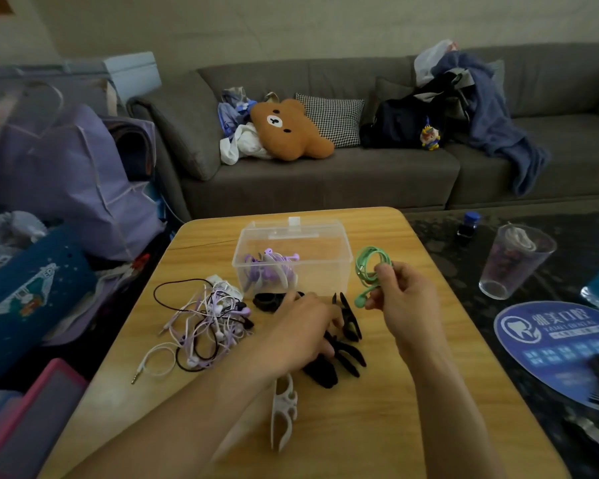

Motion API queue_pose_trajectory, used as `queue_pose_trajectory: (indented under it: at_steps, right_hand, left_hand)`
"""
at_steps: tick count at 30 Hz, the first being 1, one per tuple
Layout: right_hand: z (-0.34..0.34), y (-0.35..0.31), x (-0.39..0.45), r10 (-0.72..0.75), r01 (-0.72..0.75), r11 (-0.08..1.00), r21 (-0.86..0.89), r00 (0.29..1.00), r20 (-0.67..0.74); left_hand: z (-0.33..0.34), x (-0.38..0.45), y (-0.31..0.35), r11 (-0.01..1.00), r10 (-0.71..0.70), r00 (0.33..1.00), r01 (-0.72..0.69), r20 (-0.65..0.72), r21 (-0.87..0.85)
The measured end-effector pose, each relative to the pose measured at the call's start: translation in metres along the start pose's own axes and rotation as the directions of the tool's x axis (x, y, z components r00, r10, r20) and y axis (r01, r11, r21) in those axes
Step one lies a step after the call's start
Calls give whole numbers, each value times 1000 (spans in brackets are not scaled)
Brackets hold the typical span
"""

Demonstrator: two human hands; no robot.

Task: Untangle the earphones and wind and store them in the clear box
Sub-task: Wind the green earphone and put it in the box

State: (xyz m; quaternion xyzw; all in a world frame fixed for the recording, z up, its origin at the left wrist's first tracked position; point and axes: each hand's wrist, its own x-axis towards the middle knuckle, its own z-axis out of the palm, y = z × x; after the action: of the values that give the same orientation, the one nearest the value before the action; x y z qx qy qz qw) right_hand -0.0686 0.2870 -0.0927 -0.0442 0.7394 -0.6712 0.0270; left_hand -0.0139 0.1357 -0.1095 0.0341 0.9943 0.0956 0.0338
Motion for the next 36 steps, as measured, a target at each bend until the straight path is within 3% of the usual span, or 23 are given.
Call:
queue_pose_trajectory:
  at_steps: [4,8,13,16,18,24,28,30,33,35,36]
  right_hand:
    - [-3,-8,-3,69,-82,962,261,996,56]
    - [-5,-22,-10,147,-340,695,633,930,338]
    - [34,-18,-31,253,-641,539,546,742,621]
    - [58,-14,-43,314,-713,485,507,683,660]
    - [67,-13,-46,344,-737,467,490,661,667]
    - [75,-8,-47,378,-774,473,421,610,696]
    - [78,-4,-48,401,-747,555,367,626,669]
    - [79,-3,-50,406,-726,606,327,635,658]
    - [78,-1,-50,397,-644,719,263,691,604]
    - [77,0,-50,373,-574,792,210,726,578]
    - [77,1,-51,361,-537,824,180,742,565]
  left_hand:
    - [-11,-17,-13,969,-114,982,76,-149,-237]
    - [-26,-50,-38,845,-271,937,123,-219,-520]
    - [-16,-78,-55,497,-425,892,89,-152,-863]
    - [-2,-83,-58,299,-467,876,25,-123,-954]
    - [3,-84,-59,254,-490,860,-14,-141,-967]
    - [5,-87,-58,244,-563,802,-68,-198,-967]
    - [1,-91,-52,212,-501,848,-77,-176,-974]
    - [0,-91,-50,115,-481,870,-63,-111,-991]
    - [0,-90,-52,-108,-460,888,-46,9,-993]
    - [-1,-91,-53,-164,-443,896,-40,38,-986]
    - [-1,-90,-53,-142,-442,896,-28,38,-990]
